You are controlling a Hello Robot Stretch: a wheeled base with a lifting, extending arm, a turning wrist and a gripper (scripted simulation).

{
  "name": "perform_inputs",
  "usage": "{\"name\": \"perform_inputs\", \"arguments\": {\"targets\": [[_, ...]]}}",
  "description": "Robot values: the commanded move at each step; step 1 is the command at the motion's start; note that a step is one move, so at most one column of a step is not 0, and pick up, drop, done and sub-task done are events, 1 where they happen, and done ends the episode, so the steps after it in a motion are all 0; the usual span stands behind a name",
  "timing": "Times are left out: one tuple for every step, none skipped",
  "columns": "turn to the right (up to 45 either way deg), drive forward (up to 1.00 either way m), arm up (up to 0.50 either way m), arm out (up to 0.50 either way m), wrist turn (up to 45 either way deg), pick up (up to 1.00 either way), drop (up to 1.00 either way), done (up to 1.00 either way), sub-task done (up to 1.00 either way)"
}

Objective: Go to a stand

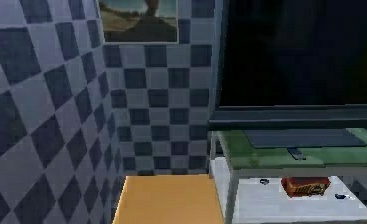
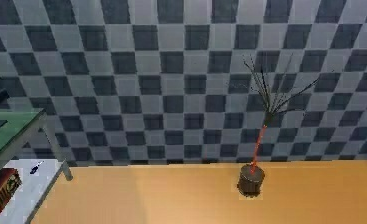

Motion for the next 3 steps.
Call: {"name": "perform_inputs", "arguments": {"targets": [[45.0,0.0,0.0,0.0,0.0,0.0,0.0,0.0,0.0],[30.0,0.0,0.0,0.0,0.0,0.0,0.0,0.0,0.0],[0.0,0.35,0.0,0.0,0.0,0.0,0.0,0.0,0.0]]}}
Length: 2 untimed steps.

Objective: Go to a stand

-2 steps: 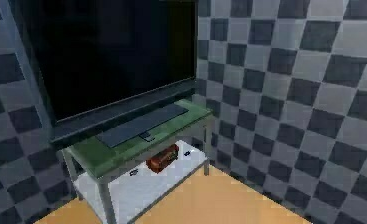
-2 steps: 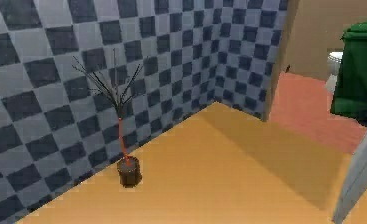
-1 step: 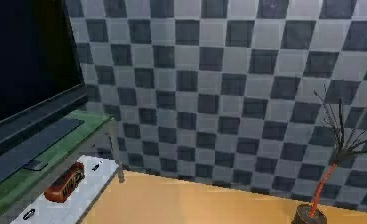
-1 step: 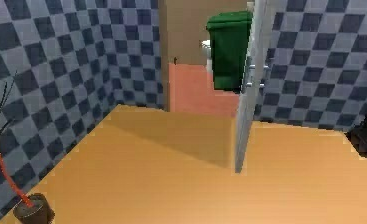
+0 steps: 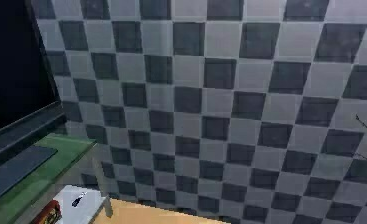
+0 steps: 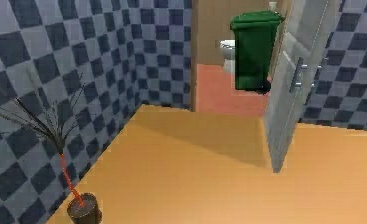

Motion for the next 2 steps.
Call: {"name": "perform_inputs", "arguments": {"targets": [[-45.0,0.0,0.0,0.0,0.0,0.0,0.0,0.0,0.0],[0.0,0.0,0.0,0.0,0.0,0.0,0.0,1.0,0.0]]}}
